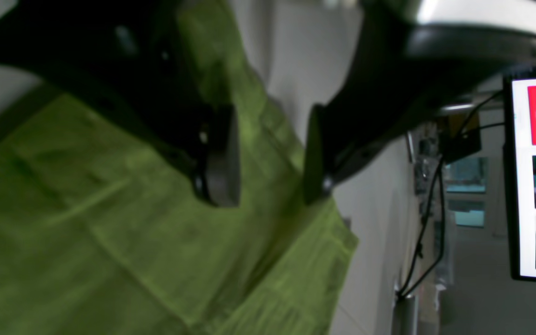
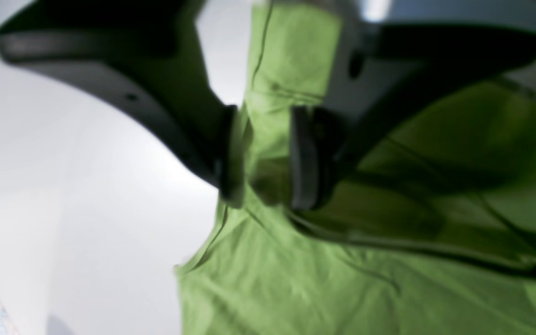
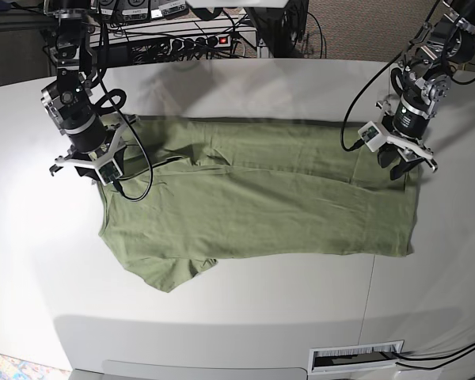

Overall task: Fold the T-shirt properly
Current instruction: 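Fold the held edge over toward the shirt's middle with both grippers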

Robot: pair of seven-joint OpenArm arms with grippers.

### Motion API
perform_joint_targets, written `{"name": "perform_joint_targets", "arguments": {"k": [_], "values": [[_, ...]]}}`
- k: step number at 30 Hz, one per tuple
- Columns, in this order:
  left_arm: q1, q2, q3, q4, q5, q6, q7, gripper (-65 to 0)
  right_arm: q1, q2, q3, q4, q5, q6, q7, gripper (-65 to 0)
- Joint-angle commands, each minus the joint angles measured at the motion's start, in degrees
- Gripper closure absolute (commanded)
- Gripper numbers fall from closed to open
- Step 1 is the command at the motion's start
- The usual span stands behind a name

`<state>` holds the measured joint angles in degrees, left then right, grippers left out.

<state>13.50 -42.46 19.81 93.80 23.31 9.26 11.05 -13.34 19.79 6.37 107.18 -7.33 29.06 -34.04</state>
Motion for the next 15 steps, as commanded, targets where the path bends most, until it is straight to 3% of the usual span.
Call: {"name": "perform_joint_targets", "arguments": {"k": [1, 7, 9, 11, 12, 15], "values": [[-0.5, -1.0, -0.5, 0.8, 0.4, 1.2, -0.5, -24.9, 1.3, 0.7, 0.4, 0.9, 0.4, -0.7, 1.5, -19.0], [-0.5, -1.0, -0.5, 0.8, 0.4, 1.1, -0.6, -23.7, 2.9, 0.7, 0.4, 0.9, 2.4, -0.8, 1.4, -18.9], [-0.5, -1.1, -0.5, 0.8, 0.4, 0.2, -0.6, -15.7, 2.9, 0.7, 0.4, 0.9, 4.2, -0.7, 1.0, -17.8], [-1.0, -1.1, -0.5, 0.8, 0.4, -3.7, -0.5, -1.8, 2.9, 0.7, 0.4, 0.9, 4.5, -0.6, 0.0, -6.5], [-1.2, -1.1, -0.5, 0.8, 0.4, -6.3, -0.5, 0.0, 2.9, 0.7, 0.4, 0.9, 4.5, -0.6, -0.4, 0.0], [-2.0, -1.1, -0.5, 0.8, 0.5, -14.8, 0.4, 0.0, 2.8, 0.7, 0.4, 0.9, 4.2, -0.6, -2.9, 0.0]]}}
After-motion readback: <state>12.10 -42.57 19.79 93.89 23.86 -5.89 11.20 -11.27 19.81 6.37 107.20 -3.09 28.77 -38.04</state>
